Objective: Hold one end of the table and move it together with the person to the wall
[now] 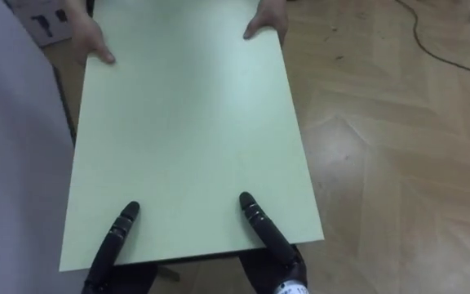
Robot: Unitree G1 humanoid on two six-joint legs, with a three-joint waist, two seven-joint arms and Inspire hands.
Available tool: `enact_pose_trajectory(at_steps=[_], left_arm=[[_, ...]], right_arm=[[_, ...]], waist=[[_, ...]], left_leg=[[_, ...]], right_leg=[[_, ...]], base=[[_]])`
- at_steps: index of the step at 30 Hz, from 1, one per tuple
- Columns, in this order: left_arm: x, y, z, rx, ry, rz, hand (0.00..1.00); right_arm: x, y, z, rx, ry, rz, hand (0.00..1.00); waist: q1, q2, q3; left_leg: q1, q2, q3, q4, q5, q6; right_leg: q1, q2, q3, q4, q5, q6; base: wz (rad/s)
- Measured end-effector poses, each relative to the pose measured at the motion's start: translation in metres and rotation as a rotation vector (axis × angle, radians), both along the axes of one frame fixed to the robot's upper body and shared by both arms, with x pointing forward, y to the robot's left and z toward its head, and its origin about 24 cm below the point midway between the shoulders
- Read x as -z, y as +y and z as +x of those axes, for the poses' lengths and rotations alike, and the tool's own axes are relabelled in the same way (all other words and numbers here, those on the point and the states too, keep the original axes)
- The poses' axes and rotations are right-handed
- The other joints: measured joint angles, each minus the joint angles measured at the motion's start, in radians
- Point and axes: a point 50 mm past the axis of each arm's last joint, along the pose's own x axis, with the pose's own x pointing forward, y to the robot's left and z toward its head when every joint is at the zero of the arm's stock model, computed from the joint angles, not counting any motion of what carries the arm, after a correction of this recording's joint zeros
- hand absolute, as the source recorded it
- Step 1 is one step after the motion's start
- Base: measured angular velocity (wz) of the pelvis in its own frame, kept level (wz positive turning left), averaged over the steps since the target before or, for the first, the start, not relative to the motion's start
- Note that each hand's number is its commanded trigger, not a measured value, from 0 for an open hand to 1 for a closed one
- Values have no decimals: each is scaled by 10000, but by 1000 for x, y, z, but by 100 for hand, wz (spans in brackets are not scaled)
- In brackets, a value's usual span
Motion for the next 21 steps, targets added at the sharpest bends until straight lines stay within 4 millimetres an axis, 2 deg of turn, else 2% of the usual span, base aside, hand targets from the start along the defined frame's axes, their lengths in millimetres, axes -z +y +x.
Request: enact_pose_trajectory(at_steps=[4,7,8,11,13,15,16,17,18,19,20,21], left_arm=[[-2,4,1,-59,-11,155,100],[-2,4,2,-64,87,144,100],[-2,4,2,-69,82,123,100],[-3,4,4,-44,70,177,100],[-3,5,4,-69,145,193,100],[-3,4,5,-99,175,178,100],[-3,3,7,-72,155,133,100],[-5,1,11,17,55,96,100],[-6,0,13,112,-23,105,100],[-8,-2,19,306,-108,155,100],[-9,-3,22,487,-98,190,100],[-10,-3,23,509,-106,201,100]], right_arm=[[0,4,2,-69,69,132,100],[0,4,3,-60,146,104,100],[-1,3,3,-74,128,82,100],[0,4,4,-52,142,128,100],[1,5,5,-68,196,127,100],[0,5,7,-70,224,88,100],[-1,3,8,-65,152,50,100],[-3,1,9,-24,33,-8,100],[-4,0,9,44,-17,-30,100],[-5,-2,8,297,-37,90,100],[-5,-2,8,470,-26,201,100],[-5,-2,9,477,-37,213,100]], waist=[[305,-92,1],[339,-116,-2],[355,-118,-1],[414,-70,25],[528,-53,35],[518,67,44],[340,138,28],[-62,158,16],[-249,174,16],[-426,170,12],[-394,142,-5],[-314,130,-20]], left_leg=[[-105,23,-318,-17,114,-175],[-158,21,-703,1,186,-300],[-248,10,-889,5,212,-358],[-453,-29,-1506,-1,287,-557],[-515,-52,-1769,-79,377,-669],[-592,-87,-2134,-167,563,-796],[-720,-91,-2090,-318,800,-815],[-965,88,-1157,-568,1217,-643],[-1073,253,-453,-756,1439,-480],[-1187,599,798,-1148,1802,-217],[-1144,741,1214,-1514,1962,-267],[-1088,691,1178,-1709,2055,-407]], right_leg=[[157,216,63,-308,5,-8],[261,359,37,-318,8,-16],[247,432,37,-326,12,-69],[222,692,46,-395,-4,-395],[234,771,24,-460,-27,-434],[246,870,-251,-457,-38,-473],[262,899,-626,-470,-81,-590],[295,926,-1081,-468,-169,-715],[307,975,-1197,-462,-207,-780],[279,1083,-1049,-452,-298,-923],[217,1118,-996,-463,-377,-979],[177,1118,-1053,-503,-390,-983]], base=[[23],[37],[43],[53],[47],[67],[127],[151],[169],[123],[81],[15]])
